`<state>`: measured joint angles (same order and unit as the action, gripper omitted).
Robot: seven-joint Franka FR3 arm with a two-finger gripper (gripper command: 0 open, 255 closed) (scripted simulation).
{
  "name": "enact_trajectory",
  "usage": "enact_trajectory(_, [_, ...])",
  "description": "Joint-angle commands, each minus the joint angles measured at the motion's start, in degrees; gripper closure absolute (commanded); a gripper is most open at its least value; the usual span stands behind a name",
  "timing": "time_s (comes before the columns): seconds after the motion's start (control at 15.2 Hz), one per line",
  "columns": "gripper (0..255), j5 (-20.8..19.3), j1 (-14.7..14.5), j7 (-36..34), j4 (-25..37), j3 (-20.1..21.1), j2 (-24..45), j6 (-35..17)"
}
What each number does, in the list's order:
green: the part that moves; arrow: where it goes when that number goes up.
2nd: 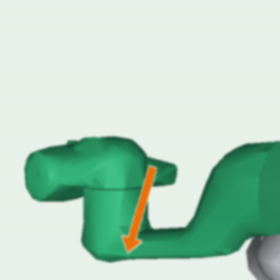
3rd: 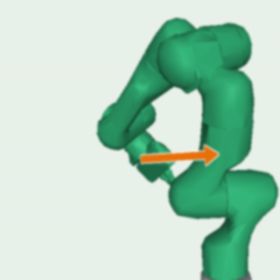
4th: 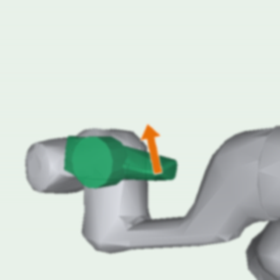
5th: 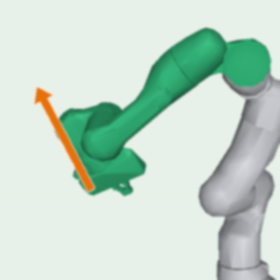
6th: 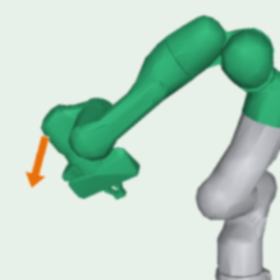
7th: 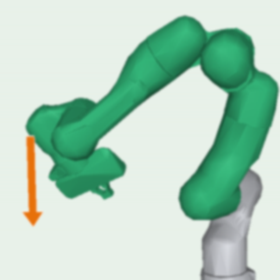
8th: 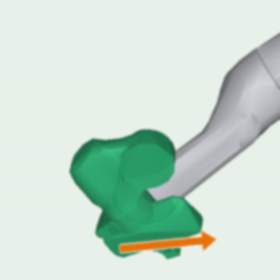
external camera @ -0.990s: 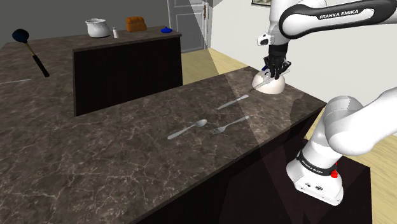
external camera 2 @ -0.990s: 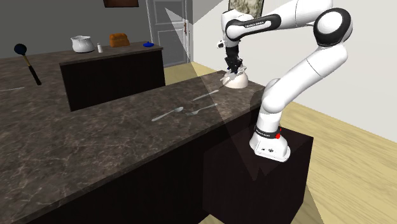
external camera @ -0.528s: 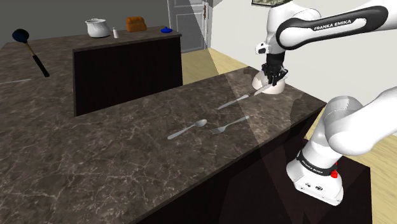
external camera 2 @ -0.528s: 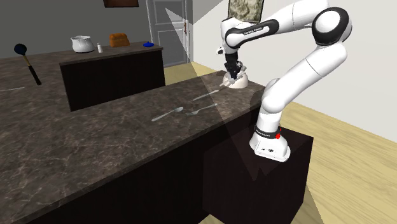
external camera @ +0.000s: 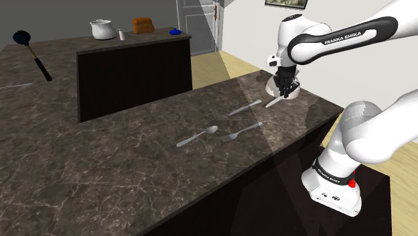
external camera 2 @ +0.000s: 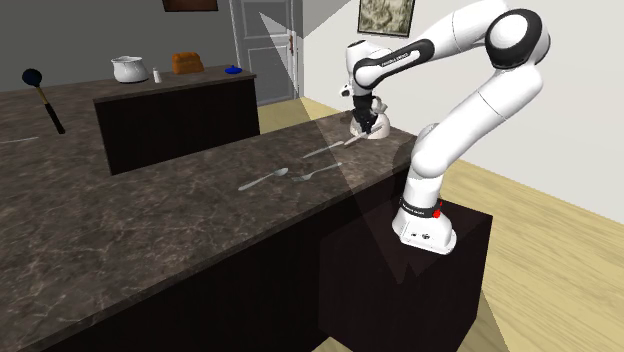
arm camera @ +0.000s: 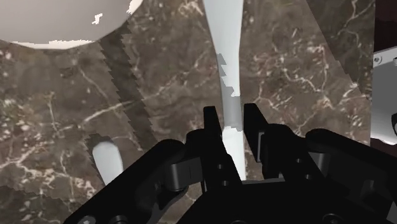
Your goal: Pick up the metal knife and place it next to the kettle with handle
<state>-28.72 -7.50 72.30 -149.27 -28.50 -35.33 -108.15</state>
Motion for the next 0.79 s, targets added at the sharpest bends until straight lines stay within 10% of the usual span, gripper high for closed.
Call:
enact_trajectory(0.0, [255, -0.4, 0.0, -0.3, -1.0, -0.6, 0.8, -1.9])
enact_trajectory(0.73, [255, -2.7, 0.0, -1.9, -6.0, -3.8, 6.3, -12.2])
